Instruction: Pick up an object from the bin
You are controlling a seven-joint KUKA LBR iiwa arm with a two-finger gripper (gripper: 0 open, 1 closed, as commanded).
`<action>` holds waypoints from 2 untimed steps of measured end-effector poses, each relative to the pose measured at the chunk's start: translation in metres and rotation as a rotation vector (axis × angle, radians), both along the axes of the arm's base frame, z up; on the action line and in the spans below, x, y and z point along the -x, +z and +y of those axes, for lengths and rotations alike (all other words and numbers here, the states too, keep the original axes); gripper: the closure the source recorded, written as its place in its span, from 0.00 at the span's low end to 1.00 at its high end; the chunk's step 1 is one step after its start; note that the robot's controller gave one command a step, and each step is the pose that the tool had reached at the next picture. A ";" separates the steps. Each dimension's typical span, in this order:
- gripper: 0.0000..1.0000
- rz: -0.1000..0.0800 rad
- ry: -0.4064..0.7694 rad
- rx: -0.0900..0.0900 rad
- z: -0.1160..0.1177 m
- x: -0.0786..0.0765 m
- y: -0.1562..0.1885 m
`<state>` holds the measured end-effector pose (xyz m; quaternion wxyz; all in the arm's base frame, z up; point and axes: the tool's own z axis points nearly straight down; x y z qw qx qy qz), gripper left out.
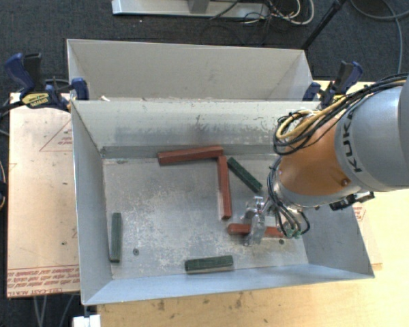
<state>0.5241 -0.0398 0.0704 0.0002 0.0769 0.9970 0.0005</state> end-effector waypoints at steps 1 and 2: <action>1.00 -0.008 0.250 0.002 0.009 -0.009 0.185; 0.00 -0.003 0.250 0.001 0.009 -0.009 0.183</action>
Offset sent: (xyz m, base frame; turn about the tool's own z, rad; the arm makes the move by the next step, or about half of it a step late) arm 0.0000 0.0000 0.0000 0.0000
